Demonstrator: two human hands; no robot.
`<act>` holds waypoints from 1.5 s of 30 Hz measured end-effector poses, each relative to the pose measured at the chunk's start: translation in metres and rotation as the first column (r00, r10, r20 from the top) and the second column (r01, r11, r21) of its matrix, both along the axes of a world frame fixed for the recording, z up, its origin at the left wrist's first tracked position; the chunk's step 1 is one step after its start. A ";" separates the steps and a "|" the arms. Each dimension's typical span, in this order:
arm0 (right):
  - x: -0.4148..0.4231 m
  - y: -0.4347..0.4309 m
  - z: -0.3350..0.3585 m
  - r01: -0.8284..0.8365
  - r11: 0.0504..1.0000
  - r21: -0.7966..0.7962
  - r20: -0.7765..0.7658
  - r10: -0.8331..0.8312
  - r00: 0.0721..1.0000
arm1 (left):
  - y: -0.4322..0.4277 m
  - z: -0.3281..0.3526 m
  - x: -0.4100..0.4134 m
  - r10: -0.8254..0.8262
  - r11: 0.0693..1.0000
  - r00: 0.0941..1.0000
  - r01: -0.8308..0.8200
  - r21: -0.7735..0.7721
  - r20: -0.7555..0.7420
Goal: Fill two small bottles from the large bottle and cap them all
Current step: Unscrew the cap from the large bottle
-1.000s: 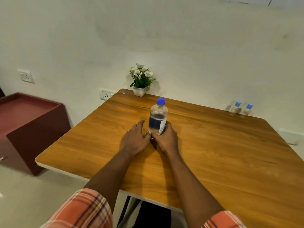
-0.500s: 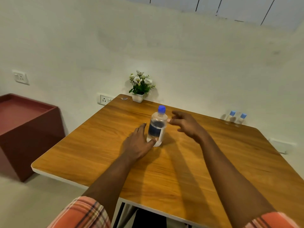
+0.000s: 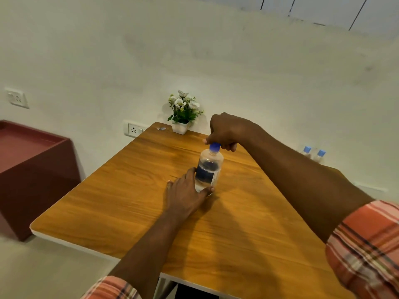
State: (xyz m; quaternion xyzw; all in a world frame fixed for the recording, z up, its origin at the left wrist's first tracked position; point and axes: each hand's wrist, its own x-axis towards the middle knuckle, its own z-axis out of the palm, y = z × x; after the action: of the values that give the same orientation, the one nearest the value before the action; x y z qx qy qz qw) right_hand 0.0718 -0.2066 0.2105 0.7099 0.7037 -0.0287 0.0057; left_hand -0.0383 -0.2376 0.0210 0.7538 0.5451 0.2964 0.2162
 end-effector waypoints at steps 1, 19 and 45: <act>-0.001 0.001 0.000 -0.001 1.000 -0.011 0.002 0.001 1.000 | 0.000 0.001 0.000 -0.001 1.000 1.000 0.001 -0.010 0.001; -0.005 0.003 0.011 -0.171 0.966 -0.192 0.089 0.190 0.978 | 0.000 0.003 0.000 -0.019 0.999 1.000 0.018 -0.049 -0.015; -0.015 0.004 0.009 -0.132 0.962 -0.240 0.195 0.181 0.964 | -0.002 0.003 0.000 -0.019 0.999 1.000 0.018 -0.038 -0.008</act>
State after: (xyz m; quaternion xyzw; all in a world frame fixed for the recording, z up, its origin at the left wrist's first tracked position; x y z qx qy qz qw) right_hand 0.0564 -0.2022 0.2192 0.6455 0.7452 -0.0307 0.1646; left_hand -0.0382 -0.2395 0.0243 0.7558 0.5445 0.2811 0.2308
